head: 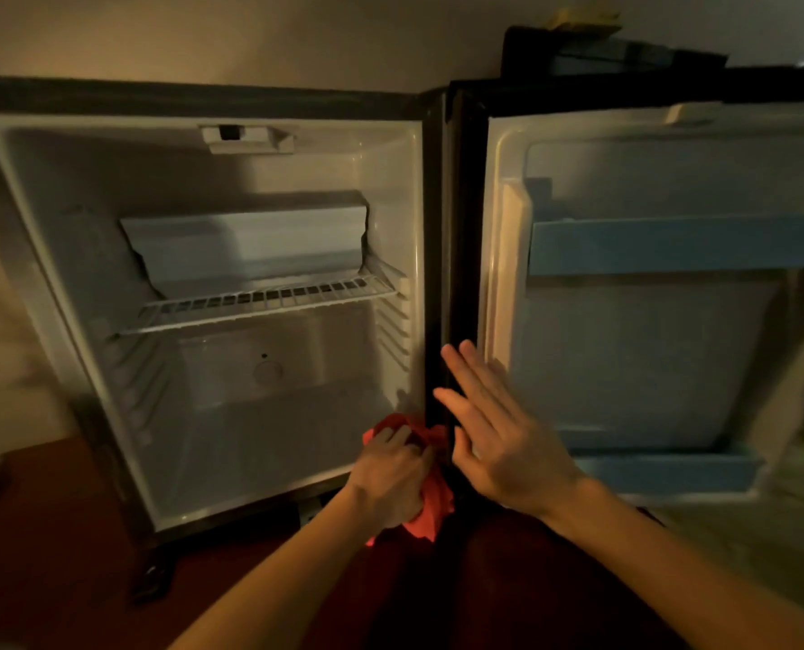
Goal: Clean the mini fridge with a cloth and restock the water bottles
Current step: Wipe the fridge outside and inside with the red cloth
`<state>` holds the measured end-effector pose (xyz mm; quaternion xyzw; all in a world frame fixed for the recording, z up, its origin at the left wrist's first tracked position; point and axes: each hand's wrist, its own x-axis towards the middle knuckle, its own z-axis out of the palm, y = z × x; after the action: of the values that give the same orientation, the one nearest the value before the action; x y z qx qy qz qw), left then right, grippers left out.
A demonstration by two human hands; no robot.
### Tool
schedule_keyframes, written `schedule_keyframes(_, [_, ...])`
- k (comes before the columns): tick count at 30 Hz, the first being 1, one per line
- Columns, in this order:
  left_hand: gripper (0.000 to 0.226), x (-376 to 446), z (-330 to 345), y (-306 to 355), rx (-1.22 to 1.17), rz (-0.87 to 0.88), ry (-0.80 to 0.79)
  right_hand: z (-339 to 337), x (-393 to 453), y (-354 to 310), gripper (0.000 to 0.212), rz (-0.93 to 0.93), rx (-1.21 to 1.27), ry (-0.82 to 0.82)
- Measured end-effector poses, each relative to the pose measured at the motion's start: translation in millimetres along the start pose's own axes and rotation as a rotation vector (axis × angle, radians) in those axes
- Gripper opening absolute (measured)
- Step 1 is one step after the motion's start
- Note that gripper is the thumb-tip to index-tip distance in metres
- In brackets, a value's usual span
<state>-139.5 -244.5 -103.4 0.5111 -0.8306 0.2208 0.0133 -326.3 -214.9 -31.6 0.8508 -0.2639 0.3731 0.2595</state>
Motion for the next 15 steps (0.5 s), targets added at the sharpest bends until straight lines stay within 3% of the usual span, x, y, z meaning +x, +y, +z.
schedule_keyframes(11, [0.039, -103, -15, -56, 0.101, -0.151, -0.177, 18, -2, -33, 0.043, -0.033, 0.133, -0.15])
schedule_keyframes(15, [0.047, -129, -32, -78, -0.144, -0.387, -0.009, 28, 8, -58, 0.056, 0.148, 0.265, -0.29])
